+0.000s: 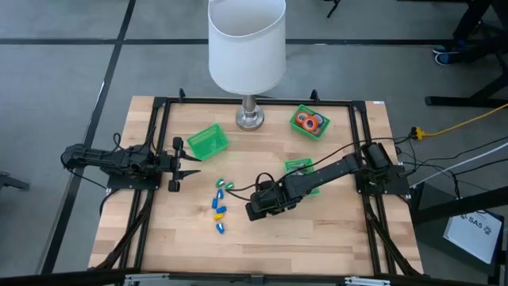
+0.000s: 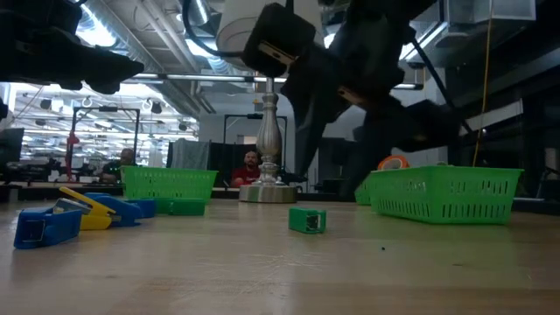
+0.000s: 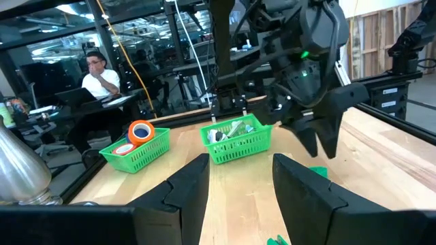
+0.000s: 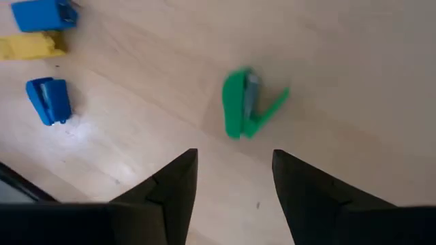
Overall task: Pick and place Stapler, Stapler remover, tape
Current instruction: Put the green stapler into the left green bin
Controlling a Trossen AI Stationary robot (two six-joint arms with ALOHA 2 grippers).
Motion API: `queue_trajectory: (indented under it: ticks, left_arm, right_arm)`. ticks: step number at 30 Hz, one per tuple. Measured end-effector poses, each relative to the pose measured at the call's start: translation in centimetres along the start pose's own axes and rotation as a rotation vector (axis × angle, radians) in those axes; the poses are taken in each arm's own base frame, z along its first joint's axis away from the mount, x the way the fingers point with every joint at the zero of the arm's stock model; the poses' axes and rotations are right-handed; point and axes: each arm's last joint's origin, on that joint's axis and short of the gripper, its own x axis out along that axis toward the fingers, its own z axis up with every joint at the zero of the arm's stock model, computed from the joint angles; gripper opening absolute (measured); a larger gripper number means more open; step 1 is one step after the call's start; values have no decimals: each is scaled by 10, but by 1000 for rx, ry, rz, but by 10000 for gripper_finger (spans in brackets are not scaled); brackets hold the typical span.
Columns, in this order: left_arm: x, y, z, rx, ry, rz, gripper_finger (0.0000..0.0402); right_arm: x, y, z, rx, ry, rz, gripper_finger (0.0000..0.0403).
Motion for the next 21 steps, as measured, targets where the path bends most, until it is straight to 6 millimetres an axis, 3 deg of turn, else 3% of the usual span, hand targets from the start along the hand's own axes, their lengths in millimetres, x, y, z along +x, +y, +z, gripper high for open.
queue_trajectory:
  ticks: [8,14,21]
  left_arm:
    - [0,0,0,0,0,0,157]
    - [0,0,0,0,0,0,157]
    - [0,0,0,0,1,0,157]
  right_arm:
    - [5,-2,5,-60,-96,-26,192]
    - [26,-2,6,-63,-96,-25,192]
    - [35,-1,11,-55,-89,-7,192]
